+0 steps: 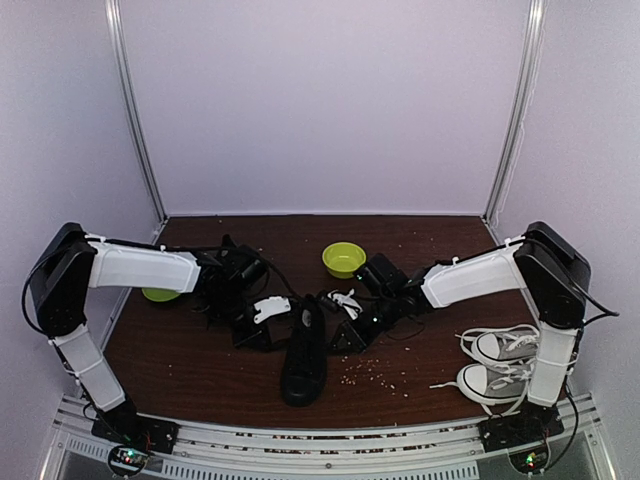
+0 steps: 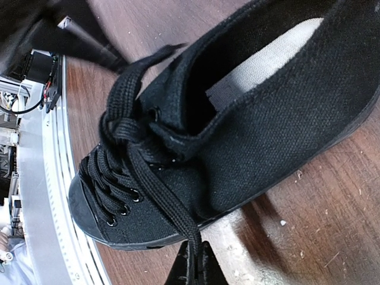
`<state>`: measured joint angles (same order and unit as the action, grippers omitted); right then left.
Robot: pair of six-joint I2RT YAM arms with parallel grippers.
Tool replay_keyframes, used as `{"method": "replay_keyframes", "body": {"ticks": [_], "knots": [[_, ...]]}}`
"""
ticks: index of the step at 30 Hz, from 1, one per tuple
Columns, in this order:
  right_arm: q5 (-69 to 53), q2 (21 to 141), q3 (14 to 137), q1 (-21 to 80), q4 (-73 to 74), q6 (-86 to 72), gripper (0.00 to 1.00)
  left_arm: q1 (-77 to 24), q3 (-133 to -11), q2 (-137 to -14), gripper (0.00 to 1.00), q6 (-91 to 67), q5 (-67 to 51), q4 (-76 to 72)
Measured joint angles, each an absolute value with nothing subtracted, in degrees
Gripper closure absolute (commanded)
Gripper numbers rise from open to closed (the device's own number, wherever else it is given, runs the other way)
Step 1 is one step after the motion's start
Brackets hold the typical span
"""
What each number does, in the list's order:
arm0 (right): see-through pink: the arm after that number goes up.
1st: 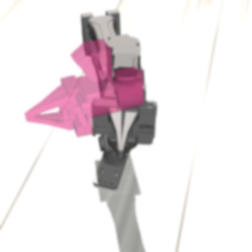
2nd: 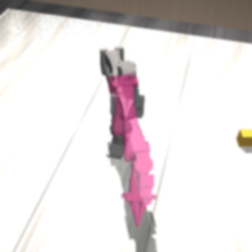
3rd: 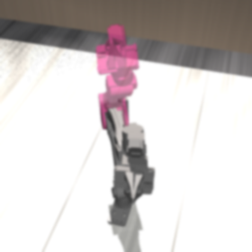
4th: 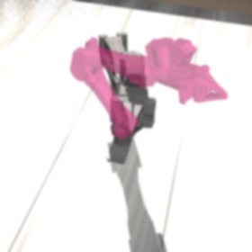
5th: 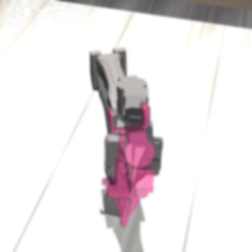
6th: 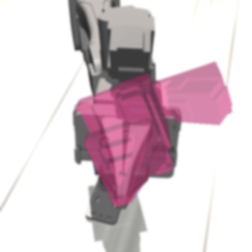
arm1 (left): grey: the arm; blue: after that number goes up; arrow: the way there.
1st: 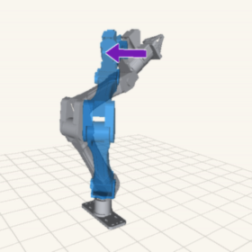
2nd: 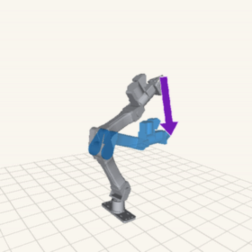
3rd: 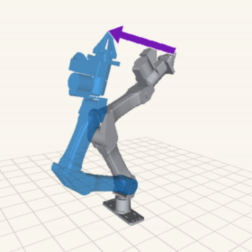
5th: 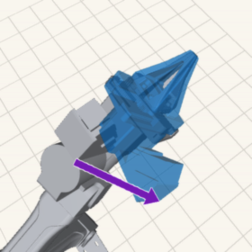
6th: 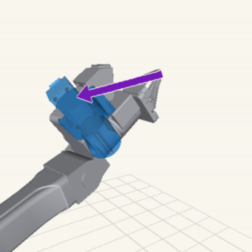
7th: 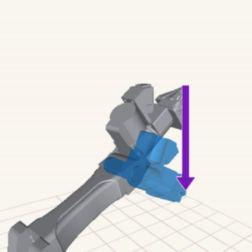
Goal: Tie the shoes
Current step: Adjust the loops with the shoelace on the shoe.
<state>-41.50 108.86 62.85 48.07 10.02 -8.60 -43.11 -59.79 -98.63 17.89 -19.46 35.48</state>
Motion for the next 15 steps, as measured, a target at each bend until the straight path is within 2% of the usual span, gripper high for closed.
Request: {"method": "replay_keyframes", "body": {"ticks": [15], "knots": [[-41.5, 108.9, 63.2, 47.7, 9.9, -9.1, 1.0, -48.6, -60.4, -96.5, 1.0, 23.5, -26.8, 38.0]]}}
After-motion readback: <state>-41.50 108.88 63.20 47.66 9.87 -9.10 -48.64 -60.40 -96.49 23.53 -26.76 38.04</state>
